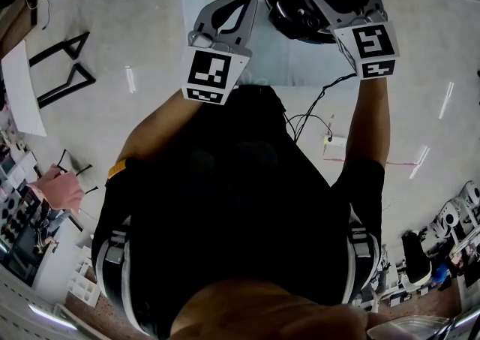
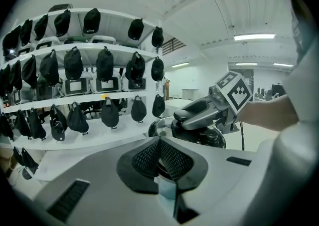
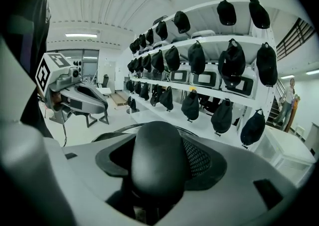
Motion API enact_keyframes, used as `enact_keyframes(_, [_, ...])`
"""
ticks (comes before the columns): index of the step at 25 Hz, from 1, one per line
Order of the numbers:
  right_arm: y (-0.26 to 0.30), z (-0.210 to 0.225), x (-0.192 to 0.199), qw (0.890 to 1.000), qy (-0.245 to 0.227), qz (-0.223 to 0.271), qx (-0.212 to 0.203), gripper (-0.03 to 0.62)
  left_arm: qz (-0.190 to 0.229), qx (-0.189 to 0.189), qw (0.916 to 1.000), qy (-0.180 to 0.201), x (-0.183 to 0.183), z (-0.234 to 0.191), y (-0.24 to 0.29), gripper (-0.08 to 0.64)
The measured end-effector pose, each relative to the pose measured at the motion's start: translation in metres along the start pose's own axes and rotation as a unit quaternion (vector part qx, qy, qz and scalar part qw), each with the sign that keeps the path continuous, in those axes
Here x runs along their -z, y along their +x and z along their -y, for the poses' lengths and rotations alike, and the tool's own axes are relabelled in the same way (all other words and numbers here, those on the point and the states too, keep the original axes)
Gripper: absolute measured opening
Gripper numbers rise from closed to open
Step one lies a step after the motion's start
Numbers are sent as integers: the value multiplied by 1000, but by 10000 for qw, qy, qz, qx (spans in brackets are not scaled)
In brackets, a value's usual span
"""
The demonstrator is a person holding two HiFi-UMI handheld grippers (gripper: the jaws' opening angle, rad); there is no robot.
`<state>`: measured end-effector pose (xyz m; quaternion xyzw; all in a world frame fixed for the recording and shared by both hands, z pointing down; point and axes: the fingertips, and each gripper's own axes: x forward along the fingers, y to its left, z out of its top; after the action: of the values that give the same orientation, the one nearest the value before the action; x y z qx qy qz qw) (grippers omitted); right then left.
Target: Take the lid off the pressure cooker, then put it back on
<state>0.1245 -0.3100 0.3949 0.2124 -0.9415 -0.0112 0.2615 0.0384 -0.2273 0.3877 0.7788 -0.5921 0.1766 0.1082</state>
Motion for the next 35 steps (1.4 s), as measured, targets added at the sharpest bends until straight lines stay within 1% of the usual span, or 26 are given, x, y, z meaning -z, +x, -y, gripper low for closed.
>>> enact_keyframes(10, [-30, -26, -25, 9986, 235, -10, 479, 290, 180, 216, 9996, 53, -14, -8, -27, 8])
enact_keyframes(17, [-37, -92, -20, 9937, 584, -121, 951, 290, 263, 497, 9984, 112, 15, -24, -71, 7])
enact_keyframes(20, [-37, -122, -22, 9905, 745, -194, 1142, 290, 283, 634, 9975, 141, 25, -32, -91, 8])
enact_keyframes(24, [-38, -161, -28, 9849, 1040, -159, 1377, 291, 289, 833, 9959, 219, 39, -41, -116, 7])
enact_keyframes(30, [-20, -223, -25, 9772, 1360, -219, 1616, 291, 267, 1134, 9928, 275, 72, -61, -146, 7])
enact_keyframes(35, [-9, -255, -17, 9706, 1530, -314, 1833, 291, 236, 1312, 9906, 309, 90, -70, -163, 7])
